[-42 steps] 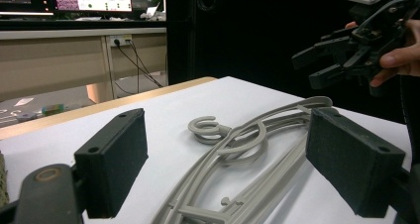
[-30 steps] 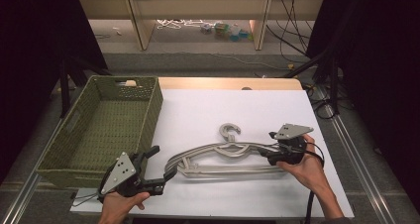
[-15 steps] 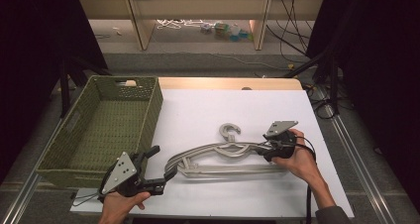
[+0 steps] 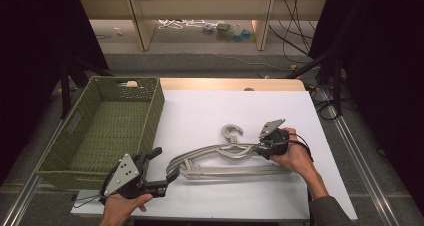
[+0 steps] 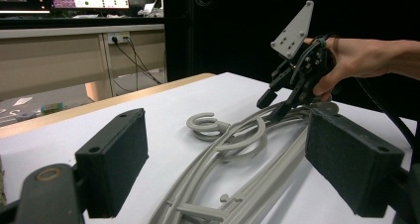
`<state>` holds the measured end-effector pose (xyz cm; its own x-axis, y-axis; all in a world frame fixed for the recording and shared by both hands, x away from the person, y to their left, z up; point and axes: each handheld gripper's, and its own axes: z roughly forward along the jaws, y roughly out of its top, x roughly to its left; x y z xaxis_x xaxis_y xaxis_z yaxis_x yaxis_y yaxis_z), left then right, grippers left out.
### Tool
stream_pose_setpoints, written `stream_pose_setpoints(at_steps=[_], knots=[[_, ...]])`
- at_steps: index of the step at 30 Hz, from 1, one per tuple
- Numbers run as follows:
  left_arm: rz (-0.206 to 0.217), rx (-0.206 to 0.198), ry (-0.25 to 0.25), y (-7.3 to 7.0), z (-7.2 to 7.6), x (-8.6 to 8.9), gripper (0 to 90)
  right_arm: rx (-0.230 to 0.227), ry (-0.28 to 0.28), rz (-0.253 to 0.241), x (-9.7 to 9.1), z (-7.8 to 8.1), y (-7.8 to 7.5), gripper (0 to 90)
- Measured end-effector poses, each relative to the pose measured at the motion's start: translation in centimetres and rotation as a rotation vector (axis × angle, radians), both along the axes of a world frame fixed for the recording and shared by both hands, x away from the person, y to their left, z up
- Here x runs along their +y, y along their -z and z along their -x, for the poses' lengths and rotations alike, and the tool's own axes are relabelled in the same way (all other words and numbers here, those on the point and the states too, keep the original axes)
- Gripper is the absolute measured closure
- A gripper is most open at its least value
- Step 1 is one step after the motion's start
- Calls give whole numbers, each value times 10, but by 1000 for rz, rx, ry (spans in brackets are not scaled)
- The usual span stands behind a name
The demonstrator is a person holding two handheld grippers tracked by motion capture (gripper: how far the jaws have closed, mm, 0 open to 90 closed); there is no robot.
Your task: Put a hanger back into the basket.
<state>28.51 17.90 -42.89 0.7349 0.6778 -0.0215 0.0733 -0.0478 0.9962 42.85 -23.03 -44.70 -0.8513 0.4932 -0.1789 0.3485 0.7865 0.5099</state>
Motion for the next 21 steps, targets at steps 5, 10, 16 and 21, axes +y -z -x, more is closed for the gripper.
stream_pose_setpoints(at_steps=[5,10,16,21], knots=[[-6,-1,4,0,0,0,168,0,-18,8,2,-3,3,627],[-4,2,6,0,0,-1,169,8,-53,29,4,-4,3,674],[1,6,9,1,0,-1,169,5,-64,26,3,-7,4,721],[1,10,9,1,0,-2,169,-30,-132,59,4,-5,-2,783]])
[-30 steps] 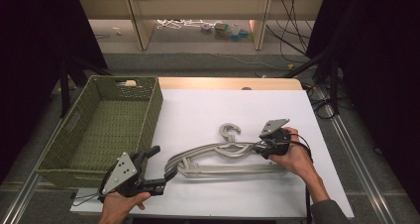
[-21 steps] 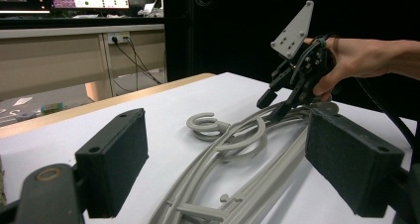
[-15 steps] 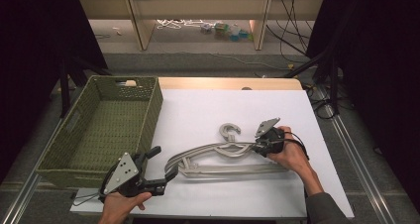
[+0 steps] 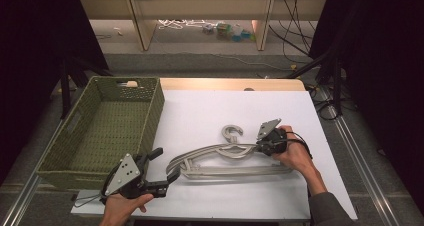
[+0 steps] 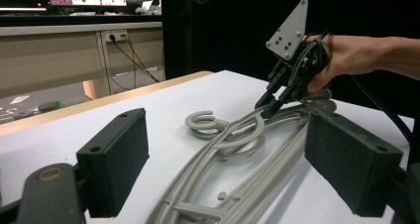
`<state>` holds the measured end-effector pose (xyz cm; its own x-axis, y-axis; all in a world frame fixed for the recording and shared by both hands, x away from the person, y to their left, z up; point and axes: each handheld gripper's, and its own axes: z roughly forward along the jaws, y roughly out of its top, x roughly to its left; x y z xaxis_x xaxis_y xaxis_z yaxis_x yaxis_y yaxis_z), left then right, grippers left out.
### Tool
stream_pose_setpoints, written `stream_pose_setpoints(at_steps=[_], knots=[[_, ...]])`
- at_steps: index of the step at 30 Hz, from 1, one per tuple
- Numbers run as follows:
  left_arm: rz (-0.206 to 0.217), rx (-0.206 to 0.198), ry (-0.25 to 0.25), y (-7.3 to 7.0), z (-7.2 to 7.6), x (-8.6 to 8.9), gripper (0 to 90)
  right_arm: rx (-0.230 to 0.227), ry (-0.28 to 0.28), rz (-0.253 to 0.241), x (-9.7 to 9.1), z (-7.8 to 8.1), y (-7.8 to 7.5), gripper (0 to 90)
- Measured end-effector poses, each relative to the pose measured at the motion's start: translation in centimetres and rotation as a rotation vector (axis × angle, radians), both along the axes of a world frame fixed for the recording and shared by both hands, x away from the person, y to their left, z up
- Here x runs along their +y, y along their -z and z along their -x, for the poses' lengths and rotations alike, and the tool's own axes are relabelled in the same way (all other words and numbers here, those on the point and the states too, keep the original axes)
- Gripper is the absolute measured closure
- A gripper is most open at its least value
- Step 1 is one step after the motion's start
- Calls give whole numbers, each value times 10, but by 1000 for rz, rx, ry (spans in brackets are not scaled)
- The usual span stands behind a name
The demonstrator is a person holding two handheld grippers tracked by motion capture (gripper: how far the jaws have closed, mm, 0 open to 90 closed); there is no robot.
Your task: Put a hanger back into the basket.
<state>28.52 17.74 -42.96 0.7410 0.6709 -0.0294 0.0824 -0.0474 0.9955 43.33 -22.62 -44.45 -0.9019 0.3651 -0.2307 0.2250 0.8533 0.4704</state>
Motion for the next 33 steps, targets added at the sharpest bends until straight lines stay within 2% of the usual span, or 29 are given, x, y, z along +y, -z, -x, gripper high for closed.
stream_pose_setpoints(at_steps=[4,5,11,12,14,16,17,19,20,22,23,24,25,26,28,30,33], knots=[[1,0,1,0,0,0,169,-25,-36,28,1,2,-2,797],[5,5,0,0,0,-1,169,-49,-57,38,0,3,-6,804],[5,9,1,0,-1,-2,169,-81,-110,62,1,7,-15,819],[-4,-2,7,-1,-2,-3,169,-91,-118,65,0,8,-16,820],[-14,-13,6,-3,-4,-5,170,-106,-136,51,-1,10,-22,820],[-5,-3,22,-4,-8,-9,172,-126,-151,47,-3,12,-26,820],[-1,9,29,-5,-10,-11,196,-126,-170,33,-4,16,-32,820],[-8,13,41,-6,-13,-15,200,-127,-172,30,-4,18,-35,820],[-17,10,48,-7,-14,-18,201,-140,-186,39,-5,19,-38,820],[-43,-3,61,-9,-20,-25,220,-174,-201,-8,-6,24,-45,820],[-58,-2,60,-10,-22,-27,220,-174,-201,-8,-6,24,-45,820],[-61,18,64,-11,-25,-32,220,-167,-206,-16,-6,25,-46,820],[-71,34,75,-11,-29,-37,220,-196,-227,-24,-6,28,-51,821],[-74,49,79,-11,-32,-40,220,-196,-227,-24,-6,28,-51,821],[-109,86,92,-10,-43,-51,220,-215,-244,-28,-6,31,-55,821],[-129,106,96,-8,-52,-59,237,-207,-265,-32,-5,33,-58,821],[-133,134,102,-8,-63,-67,248,-233,-281,-30,-3,36,-63,821]])
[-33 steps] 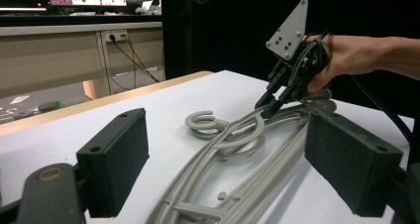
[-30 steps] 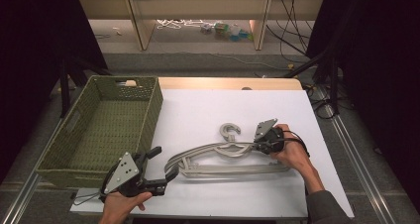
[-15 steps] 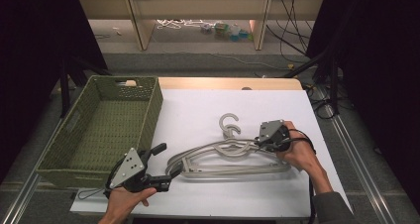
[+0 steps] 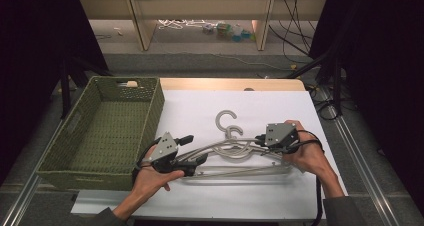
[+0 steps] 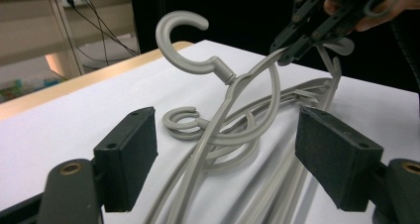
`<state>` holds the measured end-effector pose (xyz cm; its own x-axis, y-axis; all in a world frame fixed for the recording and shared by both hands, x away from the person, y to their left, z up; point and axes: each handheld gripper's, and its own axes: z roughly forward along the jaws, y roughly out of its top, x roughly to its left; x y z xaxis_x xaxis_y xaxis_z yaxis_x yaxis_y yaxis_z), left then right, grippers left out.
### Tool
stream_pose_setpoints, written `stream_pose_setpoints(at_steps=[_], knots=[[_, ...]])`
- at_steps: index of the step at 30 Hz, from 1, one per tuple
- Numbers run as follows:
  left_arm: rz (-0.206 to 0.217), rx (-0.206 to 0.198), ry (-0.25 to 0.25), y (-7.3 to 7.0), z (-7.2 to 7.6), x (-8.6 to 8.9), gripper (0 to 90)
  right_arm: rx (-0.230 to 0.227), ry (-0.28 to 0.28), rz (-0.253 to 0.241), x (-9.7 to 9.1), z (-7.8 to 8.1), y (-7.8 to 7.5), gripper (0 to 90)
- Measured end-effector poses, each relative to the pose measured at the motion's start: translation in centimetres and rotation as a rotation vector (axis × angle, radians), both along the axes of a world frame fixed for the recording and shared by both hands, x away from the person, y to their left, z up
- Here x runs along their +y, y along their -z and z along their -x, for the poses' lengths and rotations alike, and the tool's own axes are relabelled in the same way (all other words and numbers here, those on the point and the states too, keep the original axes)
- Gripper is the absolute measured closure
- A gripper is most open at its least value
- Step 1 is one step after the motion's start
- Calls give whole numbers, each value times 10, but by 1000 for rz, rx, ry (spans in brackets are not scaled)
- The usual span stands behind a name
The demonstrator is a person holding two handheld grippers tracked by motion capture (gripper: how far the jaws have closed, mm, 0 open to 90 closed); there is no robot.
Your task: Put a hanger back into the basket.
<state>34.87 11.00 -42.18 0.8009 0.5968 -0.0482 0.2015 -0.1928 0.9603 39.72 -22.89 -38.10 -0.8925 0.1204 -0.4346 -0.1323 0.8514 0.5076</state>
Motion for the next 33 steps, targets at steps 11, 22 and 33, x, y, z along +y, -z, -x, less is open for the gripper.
stream_pose_setpoints(at_steps=[11,22,33], knots=[[-59,81,92,3,-27,-33,339,-3,-27,-23,4,6,-7,821],[-106,114,120,3,-38,-44,424,-10,-42,-22,5,8,-10,820],[-148,132,137,6,-45,-53,688,-15,-51,-21,5,9,-13,820]])
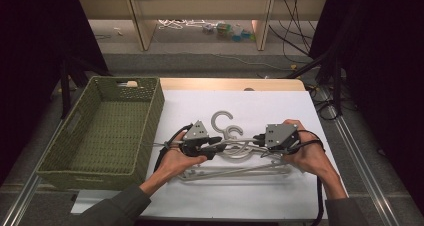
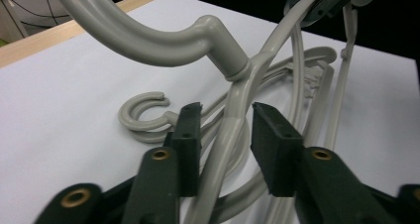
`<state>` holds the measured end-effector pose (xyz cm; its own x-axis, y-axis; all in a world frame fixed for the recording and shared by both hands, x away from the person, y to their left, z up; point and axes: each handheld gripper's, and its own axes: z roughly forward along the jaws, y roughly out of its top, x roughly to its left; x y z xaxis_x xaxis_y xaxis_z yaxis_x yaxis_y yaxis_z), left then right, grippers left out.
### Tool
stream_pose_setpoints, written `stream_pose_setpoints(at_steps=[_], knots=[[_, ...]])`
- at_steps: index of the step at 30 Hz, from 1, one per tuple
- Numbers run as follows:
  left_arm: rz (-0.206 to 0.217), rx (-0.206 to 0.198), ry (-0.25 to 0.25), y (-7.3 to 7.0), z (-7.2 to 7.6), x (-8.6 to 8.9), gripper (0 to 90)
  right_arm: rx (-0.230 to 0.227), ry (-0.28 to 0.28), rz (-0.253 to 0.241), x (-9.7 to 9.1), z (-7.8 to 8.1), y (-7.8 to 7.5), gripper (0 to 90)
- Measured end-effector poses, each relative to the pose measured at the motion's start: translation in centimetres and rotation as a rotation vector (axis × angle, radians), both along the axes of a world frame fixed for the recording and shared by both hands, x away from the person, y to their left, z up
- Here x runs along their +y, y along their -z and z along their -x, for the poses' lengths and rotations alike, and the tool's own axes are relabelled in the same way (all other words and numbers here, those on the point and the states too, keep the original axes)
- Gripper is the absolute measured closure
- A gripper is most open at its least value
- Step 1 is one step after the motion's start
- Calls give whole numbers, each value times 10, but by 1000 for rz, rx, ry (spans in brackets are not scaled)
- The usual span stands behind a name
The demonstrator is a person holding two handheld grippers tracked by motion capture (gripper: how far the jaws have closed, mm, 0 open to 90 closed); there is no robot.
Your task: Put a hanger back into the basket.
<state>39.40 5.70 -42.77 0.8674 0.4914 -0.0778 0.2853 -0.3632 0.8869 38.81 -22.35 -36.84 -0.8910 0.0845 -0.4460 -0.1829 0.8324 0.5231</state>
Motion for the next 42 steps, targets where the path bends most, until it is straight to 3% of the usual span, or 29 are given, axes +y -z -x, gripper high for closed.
stream_pose_setpoints(at_steps=[2,7,10,14,16,18,20,22,24,25,26,29,34,39,42], knots=[[-7,7,3,-1,-1,0,696,-2,1,1,0,0,0,820],[-63,-31,17,-4,1,-3,721,-13,0,5,0,-1,0,820],[-106,-92,54,-8,5,-5,749,-16,-1,15,0,-2,0,815],[-140,-113,98,-15,12,-8,801,-12,28,15,-2,-3,0,785],[-118,-93,108,-18,14,-9,821,-16,52,-15,-5,-4,-2,758],[-131,-112,101,-22,16,-9,821,0,61,-43,-7,-4,-4,726],[-121,-104,86,-25,15,-5,821,-5,84,-89,-9,-2,-7,638],[-114,-94,60,-29,13,-1,821,21,159,-167,-9,0,-11,528],[-102,-87,38,-31,12,4,821,33,200,-220,-10,2,-14,467],[-108,-75,36,-33,11,7,821,49,255,-279,-11,6,-17,418],[-101,-62,24,-34,11,10,821,49,255,-279,-11,6,-17,418],[-90,-40,1,-38,9,19,821,74,345,-384,-14,12,-18,367],[-78,-22,-20,-44,9,36,821,95,419,-548,-24,20,-17,333],[-87,-24,-39,-51,12,49,820,63,478,-615,-31,24,-14,308],[-53,-18,-54,-56,14,57,821,59,475,-597,-30,28,-12,294]])
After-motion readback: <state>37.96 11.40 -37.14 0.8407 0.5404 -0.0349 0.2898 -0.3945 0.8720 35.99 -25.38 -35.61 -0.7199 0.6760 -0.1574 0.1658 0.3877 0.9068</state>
